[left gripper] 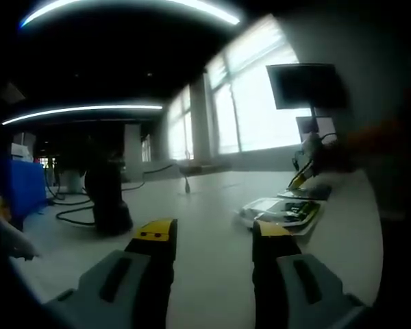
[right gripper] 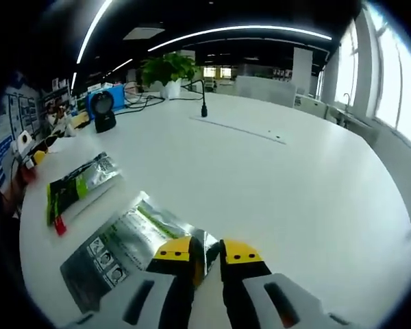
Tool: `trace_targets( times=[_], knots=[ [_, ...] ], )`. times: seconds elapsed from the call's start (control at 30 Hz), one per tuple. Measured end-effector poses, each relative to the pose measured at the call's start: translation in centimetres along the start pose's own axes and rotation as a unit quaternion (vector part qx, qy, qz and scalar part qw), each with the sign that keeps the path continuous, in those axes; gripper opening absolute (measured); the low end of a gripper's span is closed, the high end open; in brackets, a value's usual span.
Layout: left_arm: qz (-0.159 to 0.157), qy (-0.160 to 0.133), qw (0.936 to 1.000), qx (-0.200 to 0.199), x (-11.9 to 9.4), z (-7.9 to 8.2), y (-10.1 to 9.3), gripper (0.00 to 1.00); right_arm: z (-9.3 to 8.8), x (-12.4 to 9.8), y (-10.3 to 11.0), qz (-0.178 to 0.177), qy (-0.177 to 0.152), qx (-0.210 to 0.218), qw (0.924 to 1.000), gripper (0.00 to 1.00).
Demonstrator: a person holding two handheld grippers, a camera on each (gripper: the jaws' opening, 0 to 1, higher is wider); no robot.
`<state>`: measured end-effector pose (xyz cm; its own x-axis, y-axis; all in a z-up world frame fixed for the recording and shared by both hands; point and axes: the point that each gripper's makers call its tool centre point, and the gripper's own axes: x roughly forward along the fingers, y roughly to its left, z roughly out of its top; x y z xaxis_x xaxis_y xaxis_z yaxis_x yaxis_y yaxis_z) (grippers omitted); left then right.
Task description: Clip sheet goods on table flip sheet goods clip sheet goods scan sheet goods put sheet goods back to table
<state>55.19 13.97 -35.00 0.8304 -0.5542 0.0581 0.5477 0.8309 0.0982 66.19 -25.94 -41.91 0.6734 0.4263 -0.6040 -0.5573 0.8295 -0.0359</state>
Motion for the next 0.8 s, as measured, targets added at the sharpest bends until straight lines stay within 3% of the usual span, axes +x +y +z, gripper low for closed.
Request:
trace_targets(
  times=[0.37, 0.67, 0.8],
  knots=[
    [0.0, 0.0, 1.0, 0.001, 0.02, -0.03, 0.04, 0.36, 0.09, 0.04, -0.09, -0.009, 0.011, -0.007, 0.9999, 0.0],
    [-0.001, 0.0, 1.0, 0.0, 0.0, -0.02, 0.02, 0.36, 0.24, -0.04, -0.32, -0.026, -0.011, 0.003, 0.9996, 0.0],
    [0.0, -0.001, 1.0, 0.0, -0.04, 0.01, 0.05, 0.36, 0.65, -0.43, -0.14, -0.021, -0.02, 0.031, 0.9991, 0.0]
  ],
)
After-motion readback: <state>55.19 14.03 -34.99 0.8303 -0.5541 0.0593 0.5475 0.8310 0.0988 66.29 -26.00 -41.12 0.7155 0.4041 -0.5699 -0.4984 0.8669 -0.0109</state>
